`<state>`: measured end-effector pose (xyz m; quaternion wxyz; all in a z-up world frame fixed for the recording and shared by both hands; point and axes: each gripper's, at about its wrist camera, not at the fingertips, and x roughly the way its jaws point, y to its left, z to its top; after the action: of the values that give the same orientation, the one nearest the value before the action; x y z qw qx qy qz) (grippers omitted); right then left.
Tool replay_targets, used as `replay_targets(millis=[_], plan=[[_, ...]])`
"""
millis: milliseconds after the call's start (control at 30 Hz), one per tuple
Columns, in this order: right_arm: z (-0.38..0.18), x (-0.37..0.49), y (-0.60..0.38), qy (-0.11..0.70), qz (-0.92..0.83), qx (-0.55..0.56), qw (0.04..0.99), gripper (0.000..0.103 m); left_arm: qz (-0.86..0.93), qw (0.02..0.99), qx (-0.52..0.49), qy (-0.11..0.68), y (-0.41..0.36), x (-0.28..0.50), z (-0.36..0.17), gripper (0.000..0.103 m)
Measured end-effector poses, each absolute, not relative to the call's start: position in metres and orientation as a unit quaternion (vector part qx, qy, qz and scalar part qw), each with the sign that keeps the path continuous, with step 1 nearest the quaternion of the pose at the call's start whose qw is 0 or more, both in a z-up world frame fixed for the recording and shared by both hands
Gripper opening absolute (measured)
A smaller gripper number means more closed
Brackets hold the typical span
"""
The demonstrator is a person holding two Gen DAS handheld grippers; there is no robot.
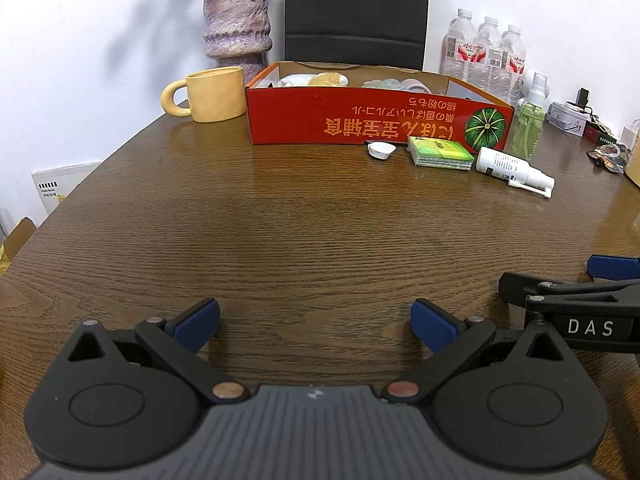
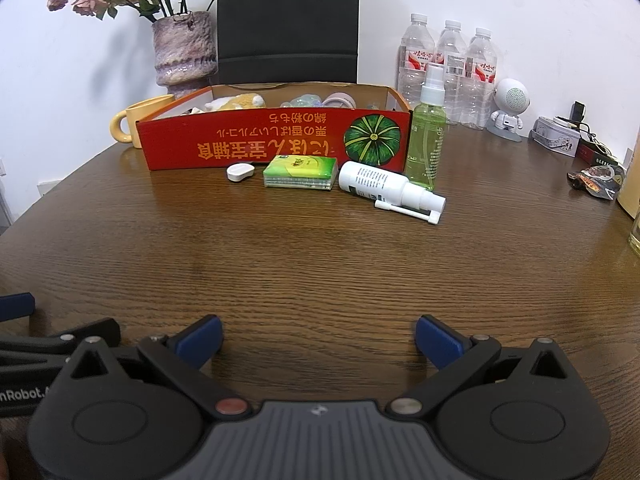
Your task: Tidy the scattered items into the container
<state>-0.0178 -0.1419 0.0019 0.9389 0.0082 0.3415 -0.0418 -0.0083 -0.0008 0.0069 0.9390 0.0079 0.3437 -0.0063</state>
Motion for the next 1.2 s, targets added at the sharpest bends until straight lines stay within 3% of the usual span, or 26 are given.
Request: replay_targets(millis=[400, 667, 767, 800, 933, 1000, 1067, 1133, 1200], plan=[[0.002, -0.018, -0.142, 0.341, -0.043, 0.008, 0.939, 0.103, -0.005, 0.940, 0.008, 0.342, -0.001, -0.007, 0.007, 0.103], [0.014, 0.010, -0.158, 0.360, 0.020, -0.016, 0.933, 0.100, -0.055, 0.953, 0.034, 0.296, -0.006, 0.019, 0.032, 0.103], [0.030, 0.025, -0.172, 0.316, 0.061, -0.042, 0.946, 0.100, -0.104, 0.952, 0.065, 0.279, -0.013, 0.046, 0.045, 0.103], [0.033, 0.034, -0.174, 0.314, 0.073, -0.066, 0.944, 0.099, -0.122, 0.951, 0.071, 0.275, -0.016, 0.057, 0.048, 0.103], [0.035, 0.069, -0.192, 0.298, 0.072, -0.150, 0.940, 0.077, -0.197, 0.940, 0.122, 0.251, -0.035, 0.109, 0.036, 0.103], [0.031, 0.088, -0.211, 0.316, 0.085, -0.128, 0.936, 0.069, -0.205, 0.936, 0.147, 0.244, -0.043, 0.134, 0.028, 0.103], [0.027, 0.103, -0.226, 0.333, 0.100, -0.102, 0.932, 0.060, -0.202, 0.933, 0.154, 0.256, -0.046, 0.158, 0.022, 0.097], [0.023, 0.111, -0.234, 0.340, 0.111, -0.085, 0.930, 0.060, -0.209, 0.926, 0.147, 0.277, -0.046, 0.180, 0.019, 0.084], [0.019, 0.115, -0.237, 0.341, 0.121, -0.080, 0.929, 0.059, -0.221, 0.922, 0.135, 0.288, -0.044, 0.191, 0.017, 0.082]])
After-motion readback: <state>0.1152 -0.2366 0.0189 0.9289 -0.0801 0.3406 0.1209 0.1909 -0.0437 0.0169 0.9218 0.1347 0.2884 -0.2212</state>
